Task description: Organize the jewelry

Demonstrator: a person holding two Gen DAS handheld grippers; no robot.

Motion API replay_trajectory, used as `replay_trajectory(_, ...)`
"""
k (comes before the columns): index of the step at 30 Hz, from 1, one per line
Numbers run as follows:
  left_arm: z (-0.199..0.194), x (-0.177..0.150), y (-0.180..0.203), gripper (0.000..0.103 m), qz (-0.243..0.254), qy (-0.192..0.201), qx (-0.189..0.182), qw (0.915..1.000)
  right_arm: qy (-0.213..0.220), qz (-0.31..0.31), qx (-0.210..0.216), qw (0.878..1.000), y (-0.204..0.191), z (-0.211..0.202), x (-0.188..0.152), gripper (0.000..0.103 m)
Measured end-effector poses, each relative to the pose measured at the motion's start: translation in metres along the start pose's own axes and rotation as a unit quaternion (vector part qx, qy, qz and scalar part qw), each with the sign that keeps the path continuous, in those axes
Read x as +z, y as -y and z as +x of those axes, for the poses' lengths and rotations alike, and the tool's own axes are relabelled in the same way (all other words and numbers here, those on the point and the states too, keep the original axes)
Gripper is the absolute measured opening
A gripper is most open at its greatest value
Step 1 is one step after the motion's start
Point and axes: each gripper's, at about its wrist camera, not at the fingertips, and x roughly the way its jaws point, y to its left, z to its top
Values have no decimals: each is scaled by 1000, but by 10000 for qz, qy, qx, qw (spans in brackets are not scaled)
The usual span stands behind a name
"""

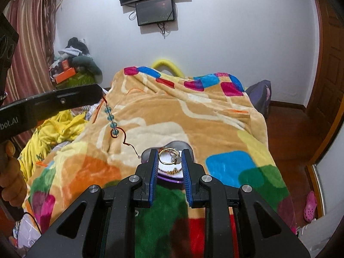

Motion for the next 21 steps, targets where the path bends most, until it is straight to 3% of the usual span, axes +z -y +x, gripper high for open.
replay_trajectory(7, 24, -2, -4, 1, -48, -142, -55, 9999, -85, 2, 48, 10000, 6, 17, 1, 20)
replay_trajectory(21, 83, -28, -18, 1, -144, -869, -93, 9961, -694, -53, 167, 9974, 12, 65, -11, 20)
